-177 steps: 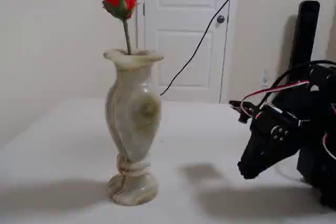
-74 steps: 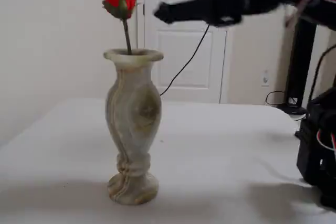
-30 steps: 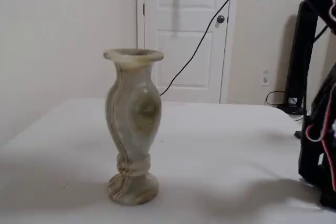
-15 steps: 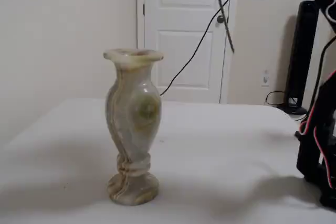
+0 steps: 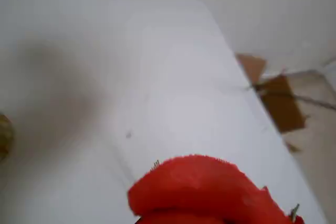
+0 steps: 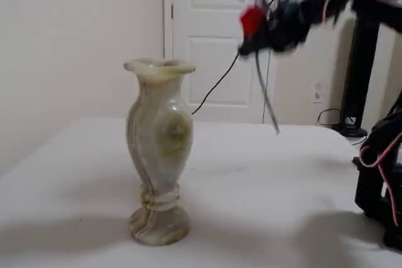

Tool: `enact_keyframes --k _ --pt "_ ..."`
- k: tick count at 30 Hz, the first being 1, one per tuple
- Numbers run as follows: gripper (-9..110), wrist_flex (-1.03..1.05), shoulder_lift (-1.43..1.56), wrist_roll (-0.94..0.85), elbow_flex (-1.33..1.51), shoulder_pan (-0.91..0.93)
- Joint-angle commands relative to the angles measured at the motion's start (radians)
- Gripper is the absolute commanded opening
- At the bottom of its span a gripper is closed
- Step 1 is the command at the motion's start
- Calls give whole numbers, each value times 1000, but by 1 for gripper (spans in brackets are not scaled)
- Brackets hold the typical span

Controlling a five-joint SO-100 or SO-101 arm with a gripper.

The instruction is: Pick up rose from vase and place it onto the table

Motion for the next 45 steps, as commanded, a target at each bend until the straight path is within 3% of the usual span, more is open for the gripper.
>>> enact_keyframes --k 1,10,25,39,45 --pt "0 -124 28 43 127 -32" --pt "0 -408 -150 94 267 -75" --pt "1 -1003 -669 192 258 -152" --pt "26 -1292 -1000 222 181 -127" --pt "30 -1384 -1091 213 143 -110"
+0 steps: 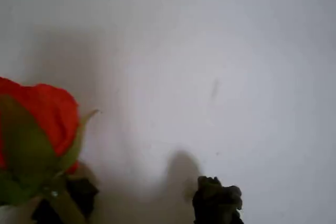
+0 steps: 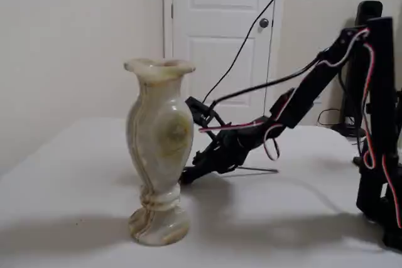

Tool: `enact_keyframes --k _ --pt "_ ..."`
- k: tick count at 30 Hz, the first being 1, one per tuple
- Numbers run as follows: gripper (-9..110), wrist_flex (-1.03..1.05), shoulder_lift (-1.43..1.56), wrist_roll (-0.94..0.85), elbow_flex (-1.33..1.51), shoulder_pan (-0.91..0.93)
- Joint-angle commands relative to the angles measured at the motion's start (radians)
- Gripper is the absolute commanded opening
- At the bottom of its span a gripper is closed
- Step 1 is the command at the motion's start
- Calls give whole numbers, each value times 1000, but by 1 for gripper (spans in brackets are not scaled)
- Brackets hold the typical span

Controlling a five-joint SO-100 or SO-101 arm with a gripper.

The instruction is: Pick up rose from vase and place it onto the table

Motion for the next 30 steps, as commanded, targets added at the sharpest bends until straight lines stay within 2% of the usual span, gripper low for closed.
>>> enact_keyframes --k 1,5,9,16,24,30 --pt "30 -66 -28 -20 -81 21" --pt "31 -106 -86 -54 -124 41" --pt "31 -233 -147 -80 -114 46" --pt "30 -695 -456 -308 -213 81" --pt "30 -715 -430 -350 -204 86" --pt "30 -678 -291 -333 -141 83"
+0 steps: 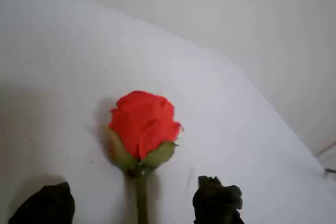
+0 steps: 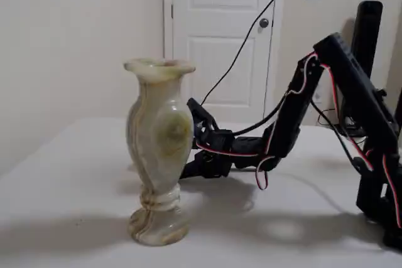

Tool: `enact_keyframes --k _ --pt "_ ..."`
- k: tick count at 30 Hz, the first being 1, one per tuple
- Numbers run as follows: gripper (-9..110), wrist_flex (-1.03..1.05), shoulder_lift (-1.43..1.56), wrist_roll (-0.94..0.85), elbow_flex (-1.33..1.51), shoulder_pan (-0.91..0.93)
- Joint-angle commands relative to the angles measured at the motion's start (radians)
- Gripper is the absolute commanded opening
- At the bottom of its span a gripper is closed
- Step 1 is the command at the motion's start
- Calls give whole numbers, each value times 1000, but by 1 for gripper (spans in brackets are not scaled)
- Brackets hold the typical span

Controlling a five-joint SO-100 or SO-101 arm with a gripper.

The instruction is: Pick up rose from vase and place it onto the table

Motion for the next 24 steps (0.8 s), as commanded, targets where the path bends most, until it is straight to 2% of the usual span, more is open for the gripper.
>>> enact_keyframes --k 1,6,9,17,24 --pt "30 26 169 6 25 31" --pt "30 140 411 58 118 5" --pt "30 284 611 130 170 -8" --pt "29 927 1221 364 229 -51" --pt "23 1437 1580 626 219 -100"
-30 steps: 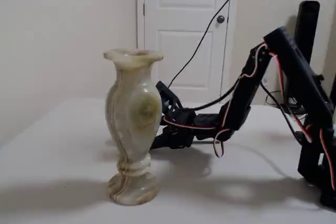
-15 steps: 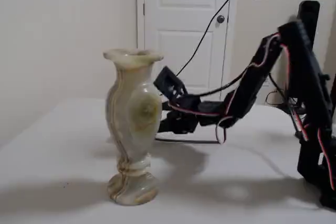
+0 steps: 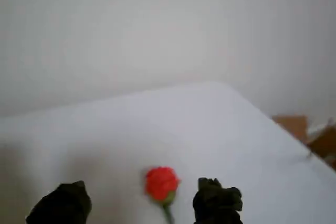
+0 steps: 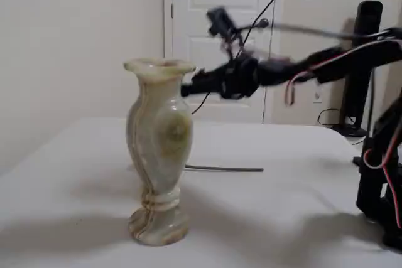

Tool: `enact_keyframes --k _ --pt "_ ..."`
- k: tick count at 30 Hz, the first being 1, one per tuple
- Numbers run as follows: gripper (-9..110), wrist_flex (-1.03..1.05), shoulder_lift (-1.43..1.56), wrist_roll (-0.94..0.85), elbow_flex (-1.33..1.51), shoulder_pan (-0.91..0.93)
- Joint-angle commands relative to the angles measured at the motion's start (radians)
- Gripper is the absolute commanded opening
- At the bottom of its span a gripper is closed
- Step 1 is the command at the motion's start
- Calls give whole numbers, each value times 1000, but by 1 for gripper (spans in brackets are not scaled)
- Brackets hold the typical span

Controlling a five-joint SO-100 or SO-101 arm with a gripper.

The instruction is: Pick up rose from vase and place it onto the table

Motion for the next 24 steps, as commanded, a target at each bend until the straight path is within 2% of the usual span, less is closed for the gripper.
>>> enact_keyframes --k 1,6,10,17,24 --pt "21 344 276 186 -11 -35" --pt "13 672 469 422 -3 -103" --pt "0 798 586 623 25 -155" --pt "0 971 733 1037 94 -232" --pt "0 1078 1037 1152 337 -272"
